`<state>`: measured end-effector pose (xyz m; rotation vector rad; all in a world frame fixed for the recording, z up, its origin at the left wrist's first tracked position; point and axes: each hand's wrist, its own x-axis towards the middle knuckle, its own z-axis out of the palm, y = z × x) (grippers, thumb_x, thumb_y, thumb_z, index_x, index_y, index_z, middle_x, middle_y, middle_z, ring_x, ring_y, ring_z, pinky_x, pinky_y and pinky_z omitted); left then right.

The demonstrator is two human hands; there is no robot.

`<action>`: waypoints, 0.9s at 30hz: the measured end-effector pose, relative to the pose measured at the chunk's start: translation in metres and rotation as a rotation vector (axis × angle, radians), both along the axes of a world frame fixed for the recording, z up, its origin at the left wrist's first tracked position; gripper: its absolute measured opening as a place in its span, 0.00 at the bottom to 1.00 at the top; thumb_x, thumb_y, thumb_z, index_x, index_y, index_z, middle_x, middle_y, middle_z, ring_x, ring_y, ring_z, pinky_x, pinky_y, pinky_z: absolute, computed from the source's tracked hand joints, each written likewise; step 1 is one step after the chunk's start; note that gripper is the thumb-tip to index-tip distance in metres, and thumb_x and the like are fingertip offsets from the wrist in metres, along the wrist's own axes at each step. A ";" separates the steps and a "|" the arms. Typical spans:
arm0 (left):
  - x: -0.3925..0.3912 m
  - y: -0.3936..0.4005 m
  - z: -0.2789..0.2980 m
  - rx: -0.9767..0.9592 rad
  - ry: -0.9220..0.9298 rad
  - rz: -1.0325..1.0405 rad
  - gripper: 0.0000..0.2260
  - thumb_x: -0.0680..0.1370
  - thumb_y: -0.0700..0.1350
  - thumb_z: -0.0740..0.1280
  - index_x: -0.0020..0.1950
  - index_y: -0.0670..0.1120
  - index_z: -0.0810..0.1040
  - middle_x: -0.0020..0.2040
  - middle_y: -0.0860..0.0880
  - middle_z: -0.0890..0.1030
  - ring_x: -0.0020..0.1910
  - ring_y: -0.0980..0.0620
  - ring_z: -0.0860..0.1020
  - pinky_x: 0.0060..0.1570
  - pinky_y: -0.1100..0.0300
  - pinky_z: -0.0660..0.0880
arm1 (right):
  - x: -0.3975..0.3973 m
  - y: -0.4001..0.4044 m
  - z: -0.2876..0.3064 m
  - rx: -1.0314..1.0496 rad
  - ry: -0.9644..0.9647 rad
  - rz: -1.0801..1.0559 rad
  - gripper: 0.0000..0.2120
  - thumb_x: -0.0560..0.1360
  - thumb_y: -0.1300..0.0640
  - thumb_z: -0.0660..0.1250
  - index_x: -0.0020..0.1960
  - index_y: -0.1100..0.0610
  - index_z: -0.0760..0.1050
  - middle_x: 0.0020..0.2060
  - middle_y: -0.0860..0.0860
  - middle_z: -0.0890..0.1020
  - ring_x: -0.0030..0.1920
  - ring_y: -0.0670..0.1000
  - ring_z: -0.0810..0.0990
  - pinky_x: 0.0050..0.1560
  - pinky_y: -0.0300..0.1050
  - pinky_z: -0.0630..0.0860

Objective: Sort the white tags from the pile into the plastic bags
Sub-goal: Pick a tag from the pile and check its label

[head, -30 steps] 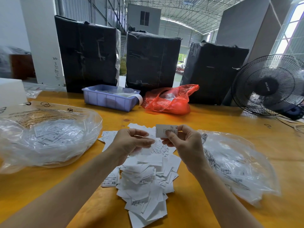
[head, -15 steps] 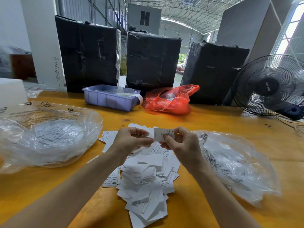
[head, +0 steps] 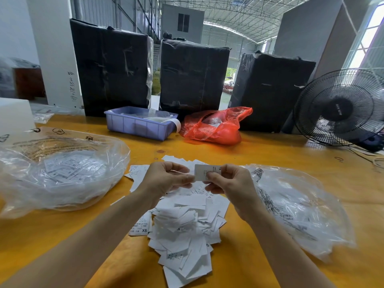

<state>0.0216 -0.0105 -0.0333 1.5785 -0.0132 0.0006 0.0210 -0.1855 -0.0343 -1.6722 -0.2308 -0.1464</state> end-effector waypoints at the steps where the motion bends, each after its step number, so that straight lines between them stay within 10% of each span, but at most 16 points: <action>1: -0.001 0.000 0.000 0.001 0.003 0.001 0.11 0.64 0.37 0.76 0.44 0.41 0.79 0.33 0.46 0.84 0.31 0.54 0.83 0.37 0.61 0.72 | 0.000 0.000 0.001 0.016 -0.009 -0.012 0.02 0.74 0.67 0.68 0.46 0.65 0.76 0.34 0.57 0.83 0.30 0.50 0.82 0.32 0.39 0.78; 27: -0.003 0.001 0.002 -0.018 0.029 0.004 0.12 0.65 0.37 0.77 0.45 0.42 0.79 0.37 0.43 0.85 0.33 0.54 0.83 0.45 0.58 0.73 | -0.001 0.003 0.001 0.018 -0.105 -0.052 0.02 0.74 0.68 0.67 0.46 0.67 0.75 0.36 0.60 0.83 0.30 0.50 0.83 0.31 0.38 0.78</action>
